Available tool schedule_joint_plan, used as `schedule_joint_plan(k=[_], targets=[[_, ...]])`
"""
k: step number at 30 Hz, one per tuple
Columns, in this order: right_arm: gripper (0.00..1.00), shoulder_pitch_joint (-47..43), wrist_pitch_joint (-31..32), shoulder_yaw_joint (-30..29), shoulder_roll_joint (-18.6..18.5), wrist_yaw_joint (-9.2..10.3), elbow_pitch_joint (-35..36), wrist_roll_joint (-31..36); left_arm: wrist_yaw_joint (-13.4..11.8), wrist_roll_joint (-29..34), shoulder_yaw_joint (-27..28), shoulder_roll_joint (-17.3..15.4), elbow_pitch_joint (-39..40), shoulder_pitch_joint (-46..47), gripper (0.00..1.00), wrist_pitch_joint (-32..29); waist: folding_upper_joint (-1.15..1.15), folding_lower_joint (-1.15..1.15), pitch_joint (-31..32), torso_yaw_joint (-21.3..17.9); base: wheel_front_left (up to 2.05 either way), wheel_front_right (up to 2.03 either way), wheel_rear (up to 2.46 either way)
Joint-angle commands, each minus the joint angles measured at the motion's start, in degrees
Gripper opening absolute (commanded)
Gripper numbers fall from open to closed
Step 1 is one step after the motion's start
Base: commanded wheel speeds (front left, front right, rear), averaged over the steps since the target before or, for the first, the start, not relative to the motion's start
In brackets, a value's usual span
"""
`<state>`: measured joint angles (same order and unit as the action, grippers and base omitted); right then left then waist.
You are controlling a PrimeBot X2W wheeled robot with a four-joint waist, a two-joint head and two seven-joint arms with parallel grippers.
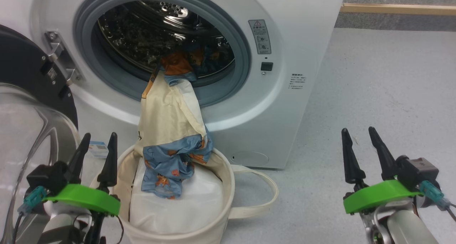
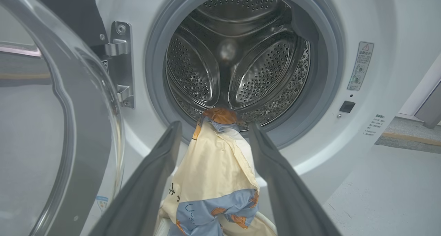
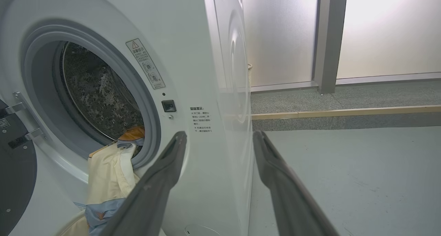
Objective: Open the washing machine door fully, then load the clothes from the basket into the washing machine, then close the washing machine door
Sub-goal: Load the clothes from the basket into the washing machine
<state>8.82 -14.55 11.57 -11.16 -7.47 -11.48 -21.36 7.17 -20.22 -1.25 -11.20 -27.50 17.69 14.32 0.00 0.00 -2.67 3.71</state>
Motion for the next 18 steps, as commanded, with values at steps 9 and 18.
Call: schedule_joint_plan(k=[9,18], targets=[[1.0,0.8,-0.4,0.0,-0.4,-0.02,1.9,-0.1,0.3,0.9,2.4,-1.4,2.4,1.9,1.0,0.7,0.0,0.0,-0.6,-0.4,0.0,0.0,0.0],[1.0,1.1,-0.4,0.6,-0.1,-0.02,1.7,-0.2,0.3,1.0,2.6,-1.1,2.5,1.9,1.0,0.7,0.0,0.0,-0.6,-0.8,0.0,0.0,0.0]])
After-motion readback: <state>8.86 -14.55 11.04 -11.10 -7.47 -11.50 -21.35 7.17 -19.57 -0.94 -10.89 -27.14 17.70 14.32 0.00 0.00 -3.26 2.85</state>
